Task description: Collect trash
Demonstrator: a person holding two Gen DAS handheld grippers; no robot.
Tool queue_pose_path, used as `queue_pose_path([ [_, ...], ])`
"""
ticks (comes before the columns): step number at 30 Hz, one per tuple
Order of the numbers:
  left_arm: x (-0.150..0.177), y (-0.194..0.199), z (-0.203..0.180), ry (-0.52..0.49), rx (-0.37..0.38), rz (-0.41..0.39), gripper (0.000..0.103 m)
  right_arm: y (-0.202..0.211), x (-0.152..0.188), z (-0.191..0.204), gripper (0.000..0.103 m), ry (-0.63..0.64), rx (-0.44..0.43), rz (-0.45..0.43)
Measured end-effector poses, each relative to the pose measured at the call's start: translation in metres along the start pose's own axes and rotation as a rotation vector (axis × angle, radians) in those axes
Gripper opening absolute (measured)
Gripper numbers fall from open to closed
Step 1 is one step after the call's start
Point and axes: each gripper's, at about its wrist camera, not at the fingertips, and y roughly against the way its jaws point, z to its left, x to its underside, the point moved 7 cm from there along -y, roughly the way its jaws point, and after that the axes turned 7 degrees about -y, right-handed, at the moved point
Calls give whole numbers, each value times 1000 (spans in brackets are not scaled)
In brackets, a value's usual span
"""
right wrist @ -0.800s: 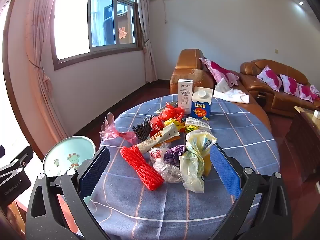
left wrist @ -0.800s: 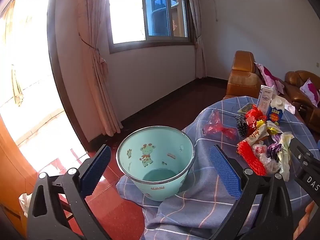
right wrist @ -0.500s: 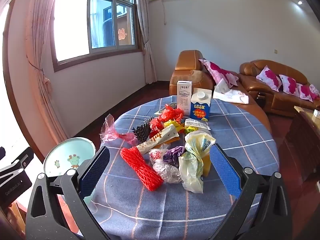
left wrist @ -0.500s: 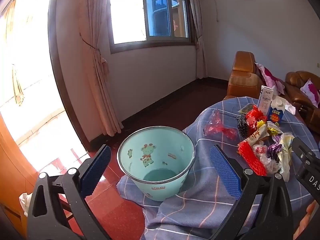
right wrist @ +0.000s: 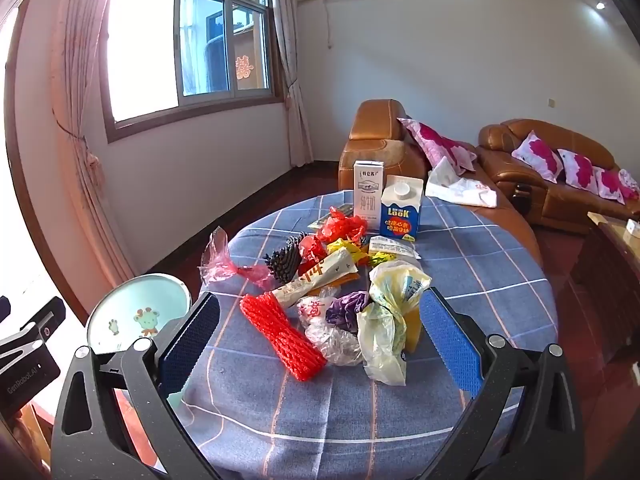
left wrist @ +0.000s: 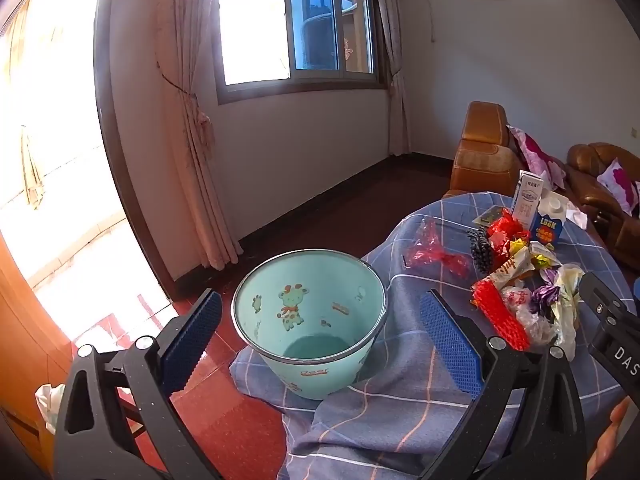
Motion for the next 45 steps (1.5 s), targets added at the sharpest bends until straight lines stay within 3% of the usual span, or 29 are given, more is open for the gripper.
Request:
queue_pose_path([
  [45,-2,1,1,0,2,-6,97,3,-3,1,98,-6,-1,-8],
])
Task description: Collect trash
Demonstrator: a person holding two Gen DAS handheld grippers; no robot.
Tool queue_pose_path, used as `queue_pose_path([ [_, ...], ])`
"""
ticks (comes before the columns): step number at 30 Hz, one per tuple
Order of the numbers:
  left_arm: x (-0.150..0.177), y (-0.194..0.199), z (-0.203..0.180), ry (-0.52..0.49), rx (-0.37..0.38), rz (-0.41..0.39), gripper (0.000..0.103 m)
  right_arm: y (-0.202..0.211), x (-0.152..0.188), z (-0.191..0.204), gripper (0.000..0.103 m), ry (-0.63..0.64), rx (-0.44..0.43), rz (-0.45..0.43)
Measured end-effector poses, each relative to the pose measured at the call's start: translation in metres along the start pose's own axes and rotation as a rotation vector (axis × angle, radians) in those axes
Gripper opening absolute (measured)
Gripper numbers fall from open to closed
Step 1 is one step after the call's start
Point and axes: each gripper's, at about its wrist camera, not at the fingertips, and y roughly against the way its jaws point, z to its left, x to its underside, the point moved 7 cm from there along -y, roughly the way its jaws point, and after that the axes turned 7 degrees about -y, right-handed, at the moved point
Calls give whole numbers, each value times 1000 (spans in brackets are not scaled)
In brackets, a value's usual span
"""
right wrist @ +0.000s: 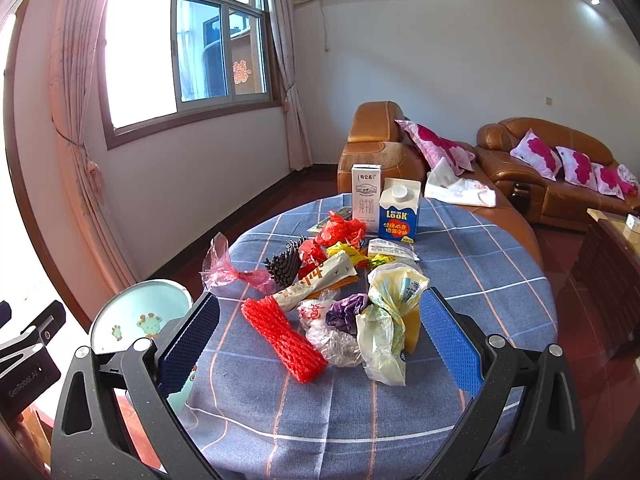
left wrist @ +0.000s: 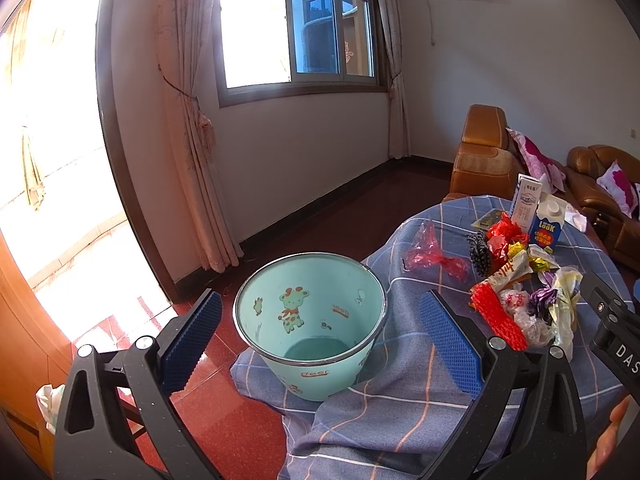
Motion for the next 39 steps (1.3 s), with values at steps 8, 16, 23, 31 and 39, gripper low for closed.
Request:
queue_pose_path([
  [8,1,1,0,0,1,2,97,0,1,-1,98,-3,2,3],
  [16,1,1,0,1,1,2,97,0,0,-1,98,-10,-2,-2],
  [23,1,2,0,1,-4,2,97,1,0,-2,98,-13,-5,-1],
  [31,4,-2,-6,-21,5,7,97,-2,-1,-15,98,-20,22,-4],
  [39,26,-31,-26,-33,67,97,97,-20,7,-81,98,-72,139,30],
])
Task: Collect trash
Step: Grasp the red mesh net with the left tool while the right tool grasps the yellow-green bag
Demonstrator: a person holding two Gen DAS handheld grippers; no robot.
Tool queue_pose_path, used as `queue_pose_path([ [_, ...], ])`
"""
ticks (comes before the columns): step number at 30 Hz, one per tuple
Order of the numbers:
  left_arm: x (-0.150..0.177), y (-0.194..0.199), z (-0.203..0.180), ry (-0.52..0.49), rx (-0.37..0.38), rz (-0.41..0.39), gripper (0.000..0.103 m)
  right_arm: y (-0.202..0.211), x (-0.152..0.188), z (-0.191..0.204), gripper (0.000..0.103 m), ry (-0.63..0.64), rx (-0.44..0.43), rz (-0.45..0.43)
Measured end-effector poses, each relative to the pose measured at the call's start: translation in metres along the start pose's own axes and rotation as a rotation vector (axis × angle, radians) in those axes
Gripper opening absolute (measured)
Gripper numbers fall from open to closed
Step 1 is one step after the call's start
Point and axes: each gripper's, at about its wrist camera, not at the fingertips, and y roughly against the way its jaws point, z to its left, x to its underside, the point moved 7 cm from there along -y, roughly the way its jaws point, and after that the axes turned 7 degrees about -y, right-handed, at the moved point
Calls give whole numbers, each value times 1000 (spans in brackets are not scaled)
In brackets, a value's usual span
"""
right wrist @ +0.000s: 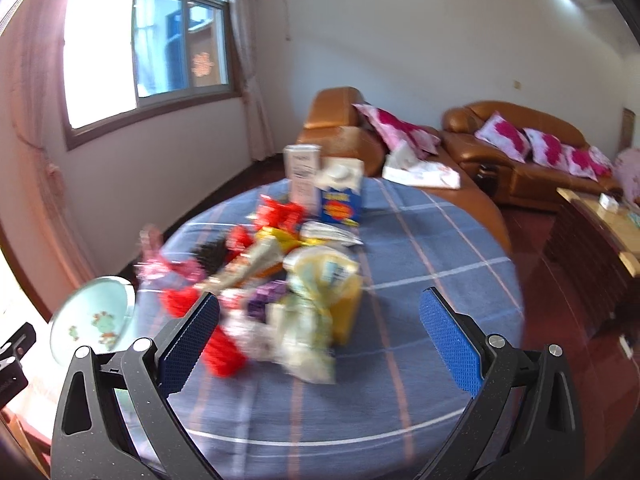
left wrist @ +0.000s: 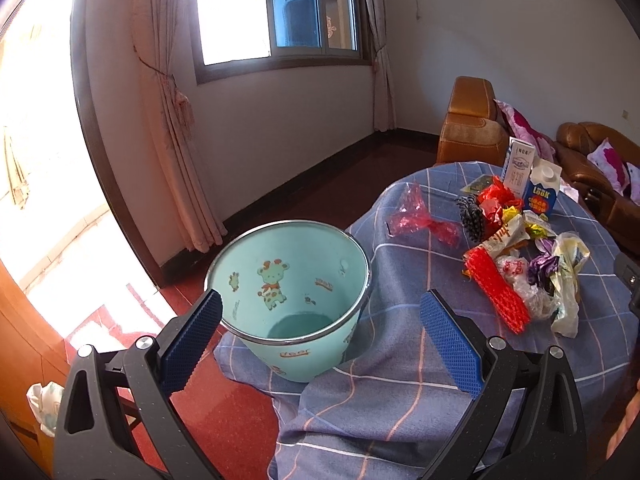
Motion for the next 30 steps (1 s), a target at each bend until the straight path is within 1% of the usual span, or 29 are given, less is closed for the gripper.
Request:
queue_pose_path([
  [3,8,-16,-16,-17,52,35,97,-13,5,-25,97,-26,17,29],
  [4,10,-21,-24,-28,72,37,96,-17,6,-32,93,-26,21,35],
  [5,11,-24,-30,-37,82,39,96,-20,7,-35,85,-25,27,38],
  [6,12,-28,-35,-48,93,42,96,-25,7,-39,81,-26,31,45],
  [8,14,-38,-50,-68,130,62,91,-35,8,-43,77,-38,15,72],
  [9,15,-41,-54,-71,144,73,86,-41,8,-45,75,-46,5,84],
  [10,15,-46,-59,-69,158,87,83,-44,8,-44,72,-48,-2,90],
  [12,12,-54,-67,-64,172,98,82,-50,9,-41,70,-45,-26,106],
  [14,5,-60,-73,-62,182,96,82,-58,15,-32,70,-38,-71,142],
  [16,-3,-64,-82,-64,196,88,82,-68,19,-24,69,-31,-94,173],
  [20,-13,-74,-109,-90,233,81,82,-92,29,-15,59,-40,-145,250],
  [21,-13,-77,-117,-96,247,91,82,-98,33,-14,55,-47,-160,277],
  [23,-12,-82,-130,-95,277,107,82,-105,39,-13,40,-62,-191,319],
  [24,-12,-84,-137,-92,301,116,82,-107,41,-11,36,-67,-211,334],
  [26,-12,-85,-148,-98,325,120,82,-108,41,-7,15,-58,-237,334],
  [27,-11,-86,-156,-111,330,120,82,-105,39,-7,12,-52,-251,329],
  [28,-11,-87,-161,-122,333,121,79,-103,36,-8,9,-51,-257,320],
  [29,-9,-89,-168,-135,340,130,77,-101,34,-9,9,-50,-261,309],
  [30,-8,-92,-172,-141,342,140,72,-98,29,-12,8,-53,-261,291],
])
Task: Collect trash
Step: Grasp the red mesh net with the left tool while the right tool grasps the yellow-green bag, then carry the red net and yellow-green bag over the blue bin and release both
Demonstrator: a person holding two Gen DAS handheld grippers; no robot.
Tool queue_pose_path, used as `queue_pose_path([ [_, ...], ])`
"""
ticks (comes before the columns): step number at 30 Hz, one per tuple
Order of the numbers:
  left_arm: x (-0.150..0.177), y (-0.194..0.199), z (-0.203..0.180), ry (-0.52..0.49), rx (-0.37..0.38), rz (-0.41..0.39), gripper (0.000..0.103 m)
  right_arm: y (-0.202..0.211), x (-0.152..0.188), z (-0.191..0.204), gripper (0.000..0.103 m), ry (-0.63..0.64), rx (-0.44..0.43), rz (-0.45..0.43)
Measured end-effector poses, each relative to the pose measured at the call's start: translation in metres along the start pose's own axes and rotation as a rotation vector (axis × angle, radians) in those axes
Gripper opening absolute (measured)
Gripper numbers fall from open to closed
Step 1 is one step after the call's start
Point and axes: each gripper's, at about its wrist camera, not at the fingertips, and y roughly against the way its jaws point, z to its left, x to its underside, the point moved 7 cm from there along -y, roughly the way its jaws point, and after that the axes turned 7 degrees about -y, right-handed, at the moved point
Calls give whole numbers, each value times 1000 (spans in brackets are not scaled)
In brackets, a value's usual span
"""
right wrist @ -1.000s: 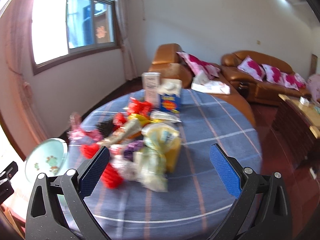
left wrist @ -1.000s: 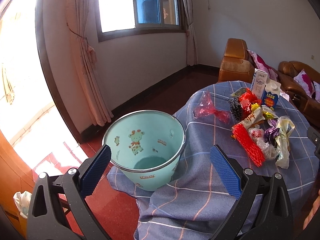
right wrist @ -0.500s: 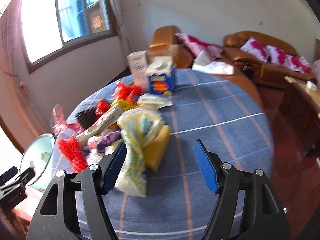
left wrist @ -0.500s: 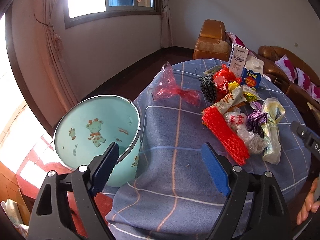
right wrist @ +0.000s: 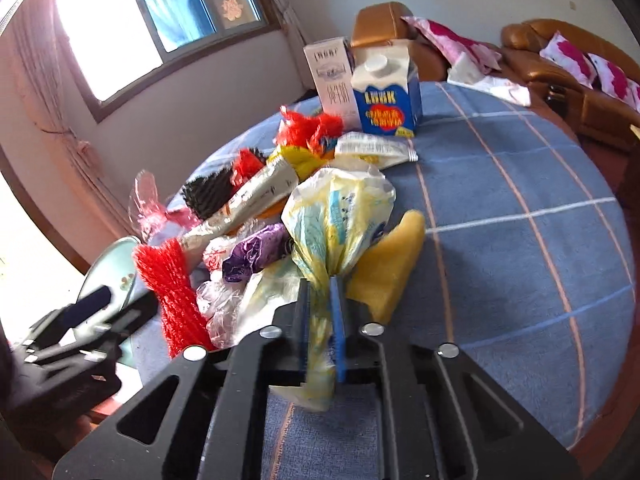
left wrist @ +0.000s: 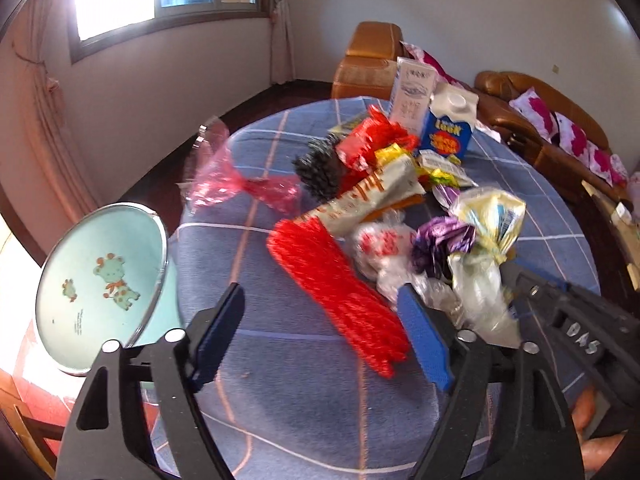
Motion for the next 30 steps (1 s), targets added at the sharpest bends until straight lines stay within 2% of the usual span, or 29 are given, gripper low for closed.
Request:
queue_pose_path([
  [3,5,-15,-6,17,25,44,56,16,-9,-6,8,-9,0,-55],
  [4,7,-19,-8,23,37,54,43,20,-12,-8,8,-13,0,-69],
  [6,8,-22,-10,17,46,64,28,27,-16,-12,8,-16,13,-94],
  [8,8,-22,-11,15,52,59,22,31,-19,-14,7,-12,30,-120],
  [10,7,-19,-8,20,55,50,13,36,-22,-15,1,-15,35,-140],
  [15,1,2,9,37,37,-1,11,44,-29,-11,1,0,43,-165],
  [19,-3,25,22,28,5,-60,11,48,-28,-23,2,-42,67,-161],
  [21,-4,33,30,33,0,-74,11,51,-22,-37,17,-80,95,-164],
  [22,-3,37,34,37,-3,-79,11,52,-19,-42,44,-96,106,-163],
  [23,-3,40,39,40,-10,-82,11,52,-16,-49,57,-112,119,-160],
  [30,4,58,66,63,-57,-93,11,25,7,-71,57,-196,154,-34],
])
